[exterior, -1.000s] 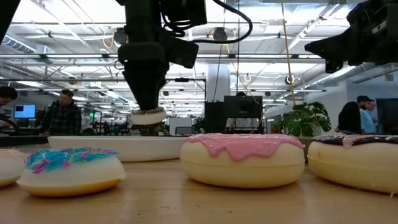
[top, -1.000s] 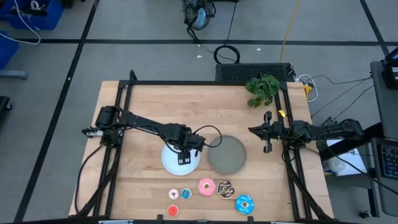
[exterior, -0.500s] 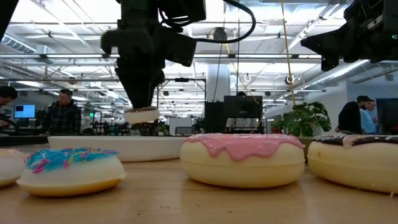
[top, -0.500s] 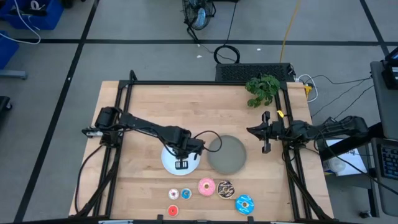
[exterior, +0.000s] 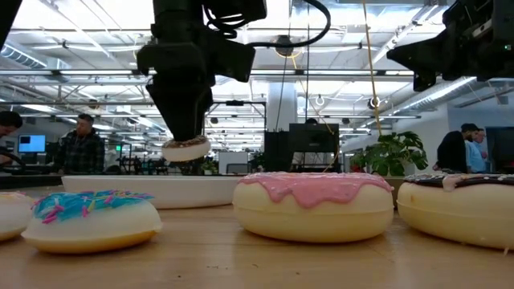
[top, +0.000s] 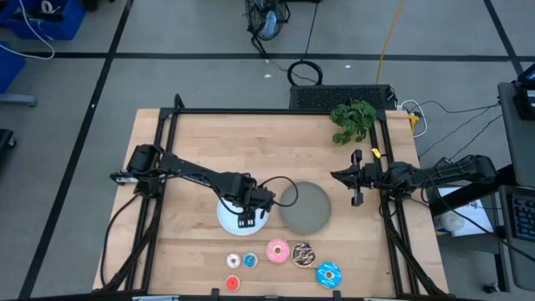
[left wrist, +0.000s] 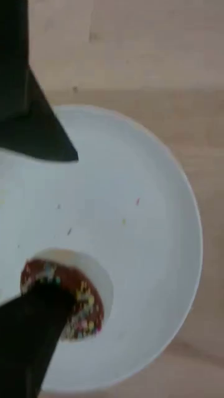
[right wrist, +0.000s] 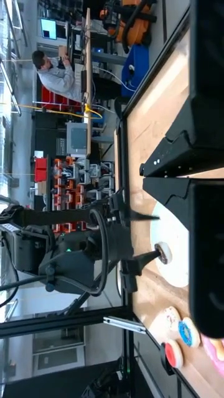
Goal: Pick & Place donuts
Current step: Put the small brown donut on the white plate
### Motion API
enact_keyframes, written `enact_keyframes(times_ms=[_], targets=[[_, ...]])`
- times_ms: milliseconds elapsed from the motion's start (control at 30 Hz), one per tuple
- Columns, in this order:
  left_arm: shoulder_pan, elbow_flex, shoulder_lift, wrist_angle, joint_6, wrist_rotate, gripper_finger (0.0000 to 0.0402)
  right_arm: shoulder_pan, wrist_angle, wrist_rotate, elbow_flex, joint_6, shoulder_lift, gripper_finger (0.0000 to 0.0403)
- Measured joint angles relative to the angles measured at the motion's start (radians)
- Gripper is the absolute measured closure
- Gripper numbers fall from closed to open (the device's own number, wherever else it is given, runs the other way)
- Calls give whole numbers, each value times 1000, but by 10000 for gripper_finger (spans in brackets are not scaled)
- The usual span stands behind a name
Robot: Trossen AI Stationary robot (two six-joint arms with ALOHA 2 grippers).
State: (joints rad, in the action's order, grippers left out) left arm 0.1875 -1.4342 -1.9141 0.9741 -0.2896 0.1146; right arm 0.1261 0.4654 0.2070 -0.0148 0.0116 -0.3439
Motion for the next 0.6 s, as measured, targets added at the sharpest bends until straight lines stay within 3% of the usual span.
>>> enact_keyframes(times_ms=[67,167,367,600], targets=[[0,0,0,0,-1,25,29,0,0,0,0,0,0,403],[-1,0,0,0,-1,33,11,0,-1,0,0,0,0,403],[-11,0,0,6,-27,39,63,0,60,-16,0,-5,-52,403],[-13,0,0,65,0,21,133,28,173,-81,-27,46,-242,403]])
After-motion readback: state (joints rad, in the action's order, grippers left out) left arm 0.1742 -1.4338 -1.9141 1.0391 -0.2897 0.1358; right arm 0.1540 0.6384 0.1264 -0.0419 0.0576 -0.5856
